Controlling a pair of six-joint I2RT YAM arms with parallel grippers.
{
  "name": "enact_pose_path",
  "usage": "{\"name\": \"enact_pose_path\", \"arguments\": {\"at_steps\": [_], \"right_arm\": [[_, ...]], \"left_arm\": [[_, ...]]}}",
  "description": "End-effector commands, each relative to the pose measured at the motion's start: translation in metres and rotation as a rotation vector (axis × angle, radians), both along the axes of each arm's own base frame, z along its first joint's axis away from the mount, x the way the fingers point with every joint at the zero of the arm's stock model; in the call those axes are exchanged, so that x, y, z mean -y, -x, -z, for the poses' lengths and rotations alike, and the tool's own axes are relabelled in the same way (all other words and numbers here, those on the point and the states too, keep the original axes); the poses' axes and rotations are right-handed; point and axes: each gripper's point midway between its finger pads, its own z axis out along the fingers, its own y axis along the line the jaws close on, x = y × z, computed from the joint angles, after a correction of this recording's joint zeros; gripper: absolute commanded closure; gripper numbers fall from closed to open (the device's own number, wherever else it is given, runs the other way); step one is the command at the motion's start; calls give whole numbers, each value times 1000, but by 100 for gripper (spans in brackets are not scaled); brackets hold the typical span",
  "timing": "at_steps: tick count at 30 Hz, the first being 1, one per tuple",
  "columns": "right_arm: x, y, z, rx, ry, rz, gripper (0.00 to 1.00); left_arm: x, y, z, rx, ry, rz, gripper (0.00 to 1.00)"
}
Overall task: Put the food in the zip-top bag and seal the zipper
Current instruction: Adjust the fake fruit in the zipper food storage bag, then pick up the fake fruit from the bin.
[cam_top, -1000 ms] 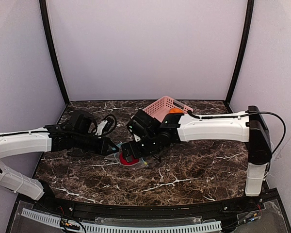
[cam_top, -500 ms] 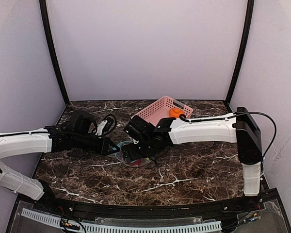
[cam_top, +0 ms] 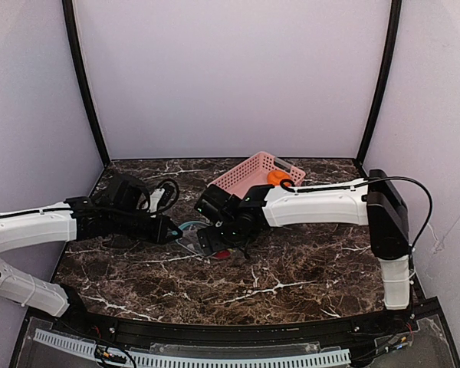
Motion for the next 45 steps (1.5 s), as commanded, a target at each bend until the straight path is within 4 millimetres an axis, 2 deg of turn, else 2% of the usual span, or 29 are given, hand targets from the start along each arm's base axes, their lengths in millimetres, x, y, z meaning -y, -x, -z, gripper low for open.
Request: {"name": "enact_pose_path", "arguments": {"at_steps": [1, 6, 12, 15, 19, 23, 28, 32, 36, 40, 45], "right_arm": [[28, -8, 8, 13, 115, 69, 2], [37, -7, 7, 4, 123, 92, 2], [25, -8, -5, 7, 84, 49, 2], [2, -4, -23, 12, -7, -43, 2], [-20, 8, -51, -9, -137, -146, 1], [-28, 18, -81, -5, -254, -200, 1], [-27, 27, -111, 25, -351, -245, 1], [-14, 28, -133, 81, -364, -253, 1], [20, 14, -145, 157, -272, -204, 1], [63, -12, -139, 173, -159, -134, 1], [111, -55, -117, 147, -10, -45, 1]], "left_arm": [[-25, -9, -6, 47, -116, -83, 99], [-31, -15, -7, 62, -152, -116, 99], [-10, -10, -12, 56, -60, -35, 99], [-1, -6, -11, 36, -22, 9, 99], [2, -5, -5, 16, -21, 16, 99], [1, -6, 0, 3, -27, 7, 99], [3, -7, 3, -7, -24, -1, 99], [1, -8, 3, 0, -30, -14, 99], [-3, -9, -1, 16, -37, -27, 99], [-8, -10, 2, 9, -57, -50, 99], [-6, -9, 0, 20, -32, -45, 99]]}}
